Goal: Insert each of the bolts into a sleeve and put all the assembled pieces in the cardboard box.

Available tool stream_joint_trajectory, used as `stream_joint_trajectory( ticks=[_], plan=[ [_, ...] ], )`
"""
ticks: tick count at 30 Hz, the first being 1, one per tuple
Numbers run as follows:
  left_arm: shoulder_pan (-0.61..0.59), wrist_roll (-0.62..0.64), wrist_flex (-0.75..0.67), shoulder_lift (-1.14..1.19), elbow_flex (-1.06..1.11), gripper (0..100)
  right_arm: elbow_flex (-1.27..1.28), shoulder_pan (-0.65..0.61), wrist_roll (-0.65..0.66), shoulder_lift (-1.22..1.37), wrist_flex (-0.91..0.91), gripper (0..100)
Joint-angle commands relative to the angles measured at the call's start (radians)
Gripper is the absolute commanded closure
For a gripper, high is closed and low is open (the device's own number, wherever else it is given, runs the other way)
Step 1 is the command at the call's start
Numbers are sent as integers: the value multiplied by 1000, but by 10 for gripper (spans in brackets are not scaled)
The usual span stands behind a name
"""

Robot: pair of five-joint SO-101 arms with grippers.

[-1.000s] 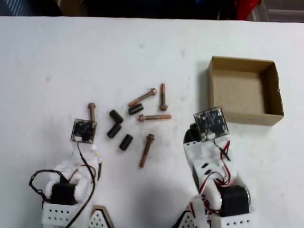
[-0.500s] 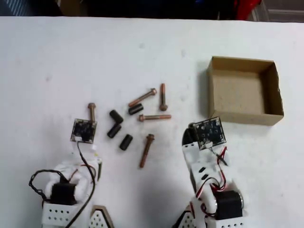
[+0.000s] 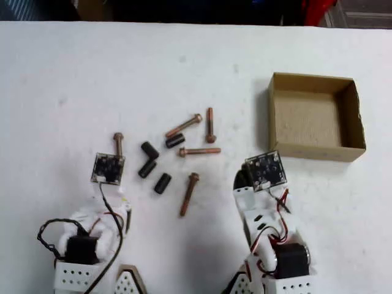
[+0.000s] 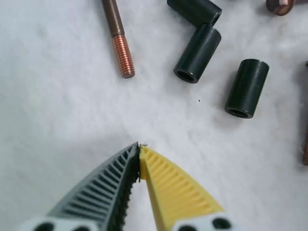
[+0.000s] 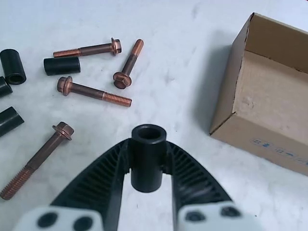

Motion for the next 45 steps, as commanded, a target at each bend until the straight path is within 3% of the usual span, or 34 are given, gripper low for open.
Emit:
stream_joint_trajectory(
  ticks=[1, 45],
  plan=[
    [15, 5, 8, -4, 2, 977, -9, 13, 8, -7, -22, 981],
    [19, 9, 8, -4, 2, 977, 63, 13, 9, -7, -25, 981]
  ],
)
